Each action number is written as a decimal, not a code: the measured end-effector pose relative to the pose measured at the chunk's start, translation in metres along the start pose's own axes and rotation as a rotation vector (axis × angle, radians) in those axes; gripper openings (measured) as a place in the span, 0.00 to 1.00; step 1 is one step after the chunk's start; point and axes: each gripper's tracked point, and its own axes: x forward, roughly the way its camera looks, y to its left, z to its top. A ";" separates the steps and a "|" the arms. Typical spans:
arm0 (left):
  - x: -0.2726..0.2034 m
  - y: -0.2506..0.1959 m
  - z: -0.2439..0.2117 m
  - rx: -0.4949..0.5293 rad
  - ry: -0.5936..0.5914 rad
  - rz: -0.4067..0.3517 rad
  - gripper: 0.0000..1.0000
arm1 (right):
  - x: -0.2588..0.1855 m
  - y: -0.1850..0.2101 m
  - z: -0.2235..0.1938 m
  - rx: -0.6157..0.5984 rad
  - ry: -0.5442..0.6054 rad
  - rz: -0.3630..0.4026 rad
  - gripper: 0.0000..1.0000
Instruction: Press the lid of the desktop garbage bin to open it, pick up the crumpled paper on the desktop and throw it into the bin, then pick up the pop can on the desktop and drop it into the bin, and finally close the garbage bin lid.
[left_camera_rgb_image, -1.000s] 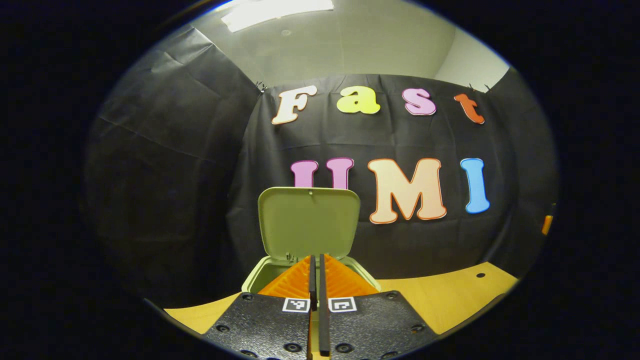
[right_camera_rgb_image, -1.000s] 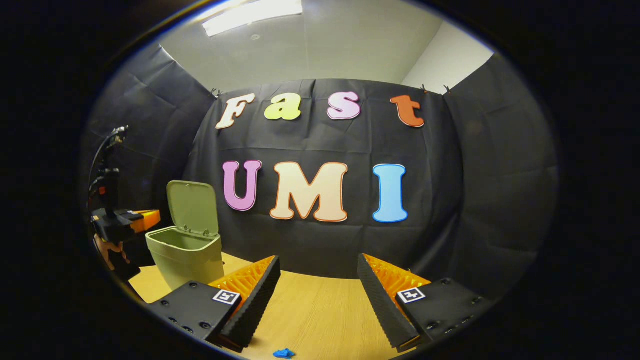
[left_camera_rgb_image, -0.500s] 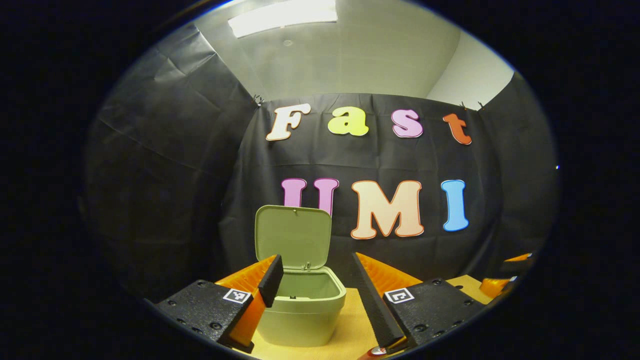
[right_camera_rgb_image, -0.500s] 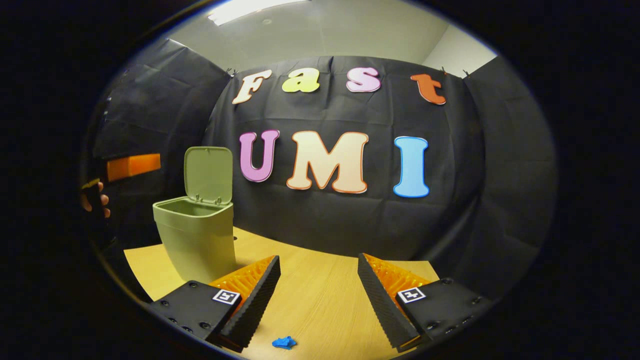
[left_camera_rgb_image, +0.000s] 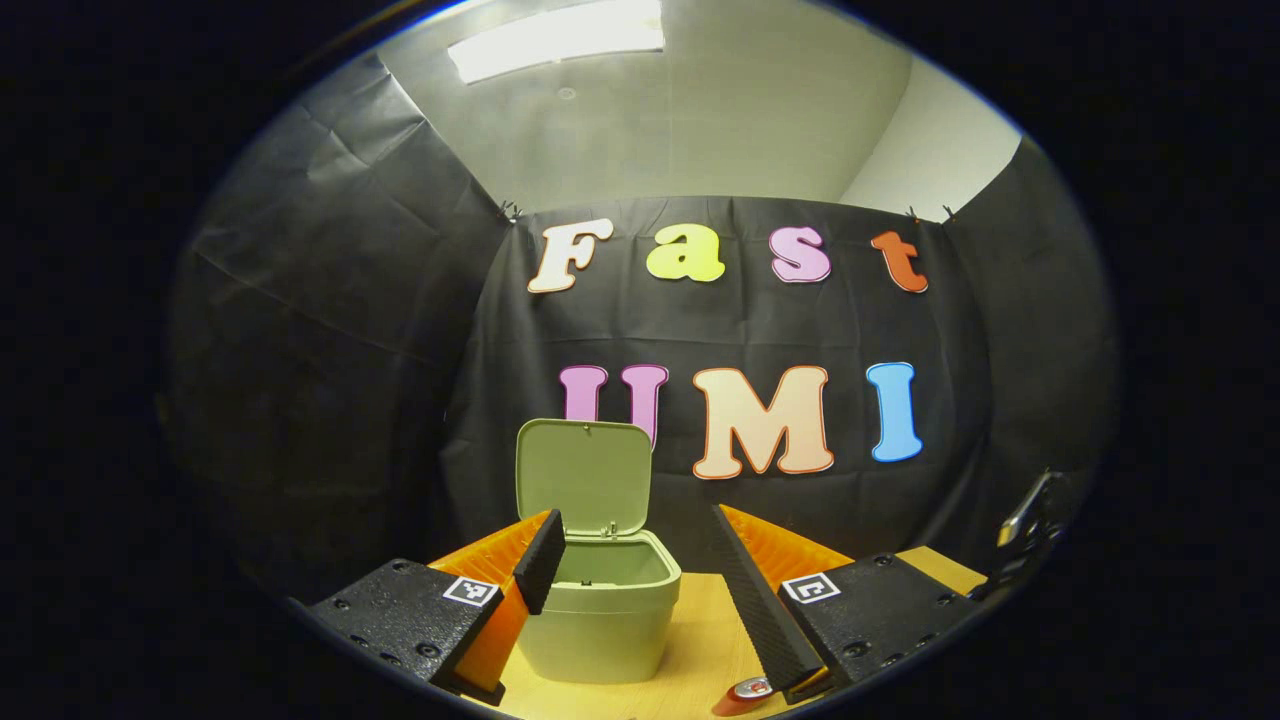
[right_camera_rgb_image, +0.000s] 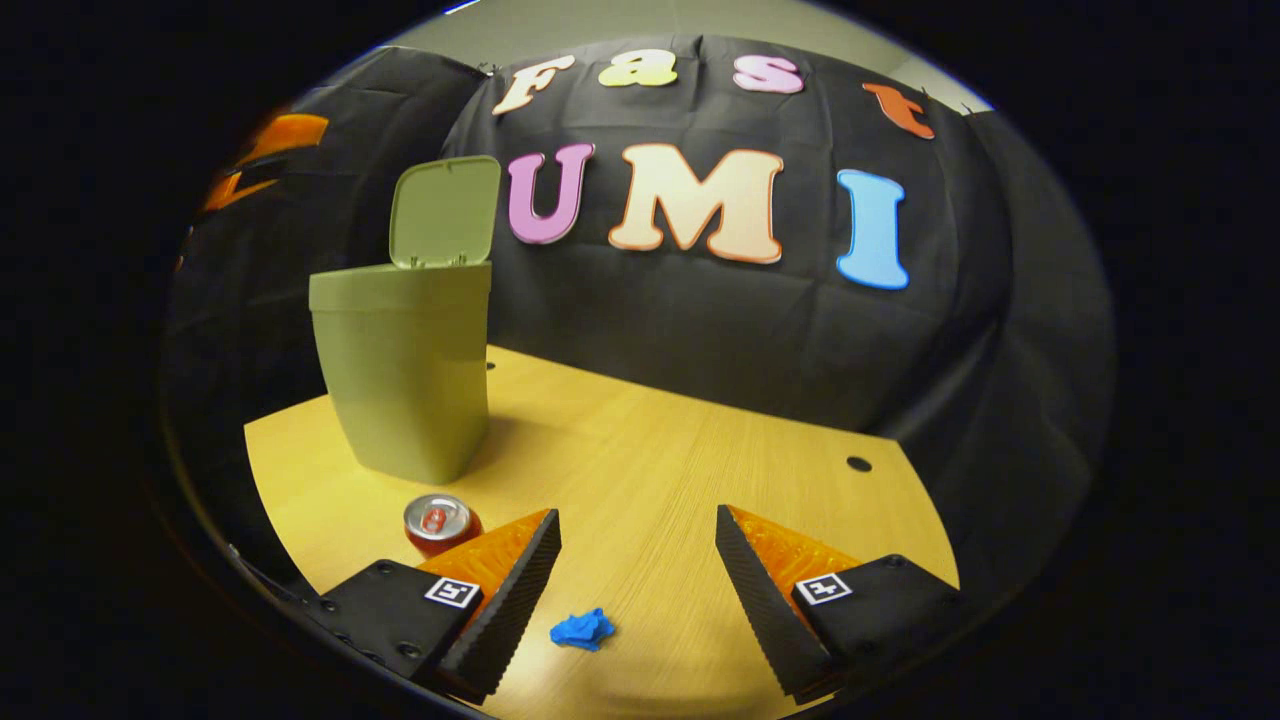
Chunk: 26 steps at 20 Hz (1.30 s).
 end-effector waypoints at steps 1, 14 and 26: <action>-0.003 0.001 0.001 -0.003 0.002 0.000 0.87 | 0.005 0.001 -0.016 0.008 0.035 0.002 0.99; -0.024 0.018 0.008 0.035 0.008 0.019 0.87 | 0.021 0.029 -0.124 0.112 0.292 0.039 0.44; -0.025 0.019 0.001 0.005 0.024 -0.001 0.87 | 0.010 0.019 -0.058 0.096 0.143 0.035 0.27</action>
